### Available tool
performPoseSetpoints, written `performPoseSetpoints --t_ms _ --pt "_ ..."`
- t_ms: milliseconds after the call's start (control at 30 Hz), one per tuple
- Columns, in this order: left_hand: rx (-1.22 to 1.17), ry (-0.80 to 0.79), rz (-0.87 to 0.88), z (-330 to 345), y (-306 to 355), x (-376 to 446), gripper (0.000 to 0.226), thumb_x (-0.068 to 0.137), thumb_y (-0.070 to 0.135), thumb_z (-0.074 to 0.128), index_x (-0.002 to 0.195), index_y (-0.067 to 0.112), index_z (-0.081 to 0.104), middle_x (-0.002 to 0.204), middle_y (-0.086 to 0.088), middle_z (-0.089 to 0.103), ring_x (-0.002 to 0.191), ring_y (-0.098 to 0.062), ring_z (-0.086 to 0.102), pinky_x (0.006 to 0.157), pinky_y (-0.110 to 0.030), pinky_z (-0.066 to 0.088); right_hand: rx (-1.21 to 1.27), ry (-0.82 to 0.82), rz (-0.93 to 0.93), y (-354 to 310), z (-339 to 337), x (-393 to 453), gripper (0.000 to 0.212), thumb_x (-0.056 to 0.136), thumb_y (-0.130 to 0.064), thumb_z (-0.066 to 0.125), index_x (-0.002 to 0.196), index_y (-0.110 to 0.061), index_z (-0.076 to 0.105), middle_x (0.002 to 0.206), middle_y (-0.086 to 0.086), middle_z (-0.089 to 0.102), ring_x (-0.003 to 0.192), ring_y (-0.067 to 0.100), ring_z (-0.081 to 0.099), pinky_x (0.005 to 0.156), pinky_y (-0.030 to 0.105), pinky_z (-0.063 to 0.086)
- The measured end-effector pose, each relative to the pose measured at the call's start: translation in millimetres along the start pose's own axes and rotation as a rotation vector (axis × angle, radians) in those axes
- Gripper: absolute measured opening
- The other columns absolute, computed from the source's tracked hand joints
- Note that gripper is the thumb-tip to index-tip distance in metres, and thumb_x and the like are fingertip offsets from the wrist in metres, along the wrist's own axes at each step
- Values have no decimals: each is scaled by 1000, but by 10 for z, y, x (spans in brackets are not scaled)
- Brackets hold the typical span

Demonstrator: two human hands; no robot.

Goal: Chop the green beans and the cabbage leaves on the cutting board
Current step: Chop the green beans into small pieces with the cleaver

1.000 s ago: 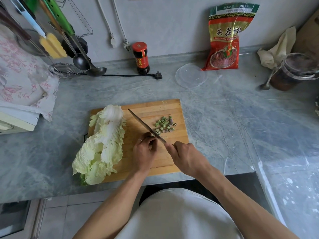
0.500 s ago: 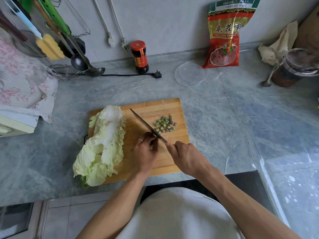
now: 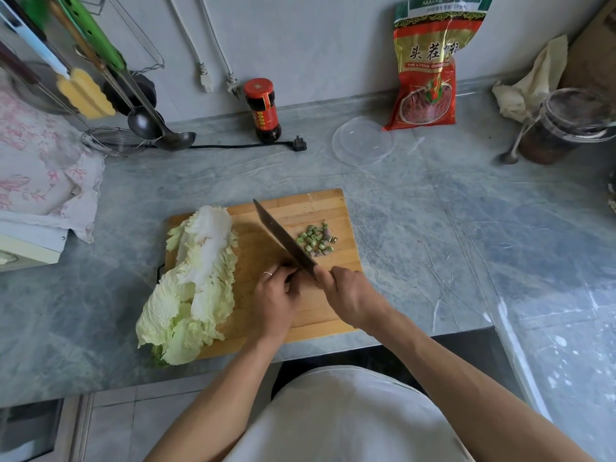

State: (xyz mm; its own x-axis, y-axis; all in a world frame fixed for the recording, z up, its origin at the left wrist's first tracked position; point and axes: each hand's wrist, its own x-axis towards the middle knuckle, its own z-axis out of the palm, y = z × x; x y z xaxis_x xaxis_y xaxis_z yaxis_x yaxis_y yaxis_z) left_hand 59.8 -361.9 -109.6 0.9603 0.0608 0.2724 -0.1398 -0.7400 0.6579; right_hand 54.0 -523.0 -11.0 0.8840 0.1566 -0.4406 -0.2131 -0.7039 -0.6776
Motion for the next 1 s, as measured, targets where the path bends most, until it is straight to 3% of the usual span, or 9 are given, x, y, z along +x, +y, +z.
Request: performPoseSetpoints --t_ms 67,200,433,500,533,600,667,1000 --pt "14 8 26 -4 -34 -11 10 85 11 76 95 10 77 104 0 73 90 -20 67 77 -33 55 119 -10 88 95 -62 22 66 100 -64 18 83 -10 52 66 6 52 56 26 53 52 29 42" --pt "72 23 42 16 -63 -80 18 85 12 77 103 13 78 114 1 72 103 -24 62 89 -34 51 286 -20 158 195 -136 -20 62 99 -65 28 79 -11 50 61 7 48 41 18 44 50 37 43" --pt "2 27 62 13 -82 -57 14 88 11 73 101 13 78 113 0 73 101 -20 69 90 -34 52 88 13 5 79 -222 -169 59 104 -51 32 87 -2 59 66 11 54 50 26 53 40 32 44" --pt "-18 20 35 9 -71 -38 12 88 12 74 99 13 78 113 0 73 100 -18 70 88 -36 54 13 22 -50 22 -212 -195 56 106 -45 31 93 2 59 72 18 56 61 35 54 53 42 47" --pt "-24 20 24 11 -68 -37 11 88 12 74 98 12 78 112 -1 73 99 -18 70 86 -38 55 -20 20 -60 -3 -207 -213 55 107 -44 30 90 0 58 72 17 55 63 33 51 58 45 45" --pt "-23 23 15 11 -60 -40 12 87 10 74 98 11 77 111 -2 72 98 -19 70 83 -40 56 -65 9 -61 -14 -191 -228 52 106 -47 28 77 -11 52 67 8 49 63 25 46 62 36 38" --pt "-13 26 11 9 -48 -42 12 87 11 74 99 11 77 111 -2 72 97 -19 69 81 -39 56 -66 8 -97 -16 -174 -241 47 107 -43 33 66 -21 39 61 4 41 58 24 40 56 31 31" --pt "-23 36 -6 18 -22 -51 13 87 10 72 99 11 76 110 -2 72 99 -20 68 81 -37 56 -50 65 -70 114 -18 -192 55 103 -52 34 64 -13 39 57 3 43 49 17 35 48 26 27"
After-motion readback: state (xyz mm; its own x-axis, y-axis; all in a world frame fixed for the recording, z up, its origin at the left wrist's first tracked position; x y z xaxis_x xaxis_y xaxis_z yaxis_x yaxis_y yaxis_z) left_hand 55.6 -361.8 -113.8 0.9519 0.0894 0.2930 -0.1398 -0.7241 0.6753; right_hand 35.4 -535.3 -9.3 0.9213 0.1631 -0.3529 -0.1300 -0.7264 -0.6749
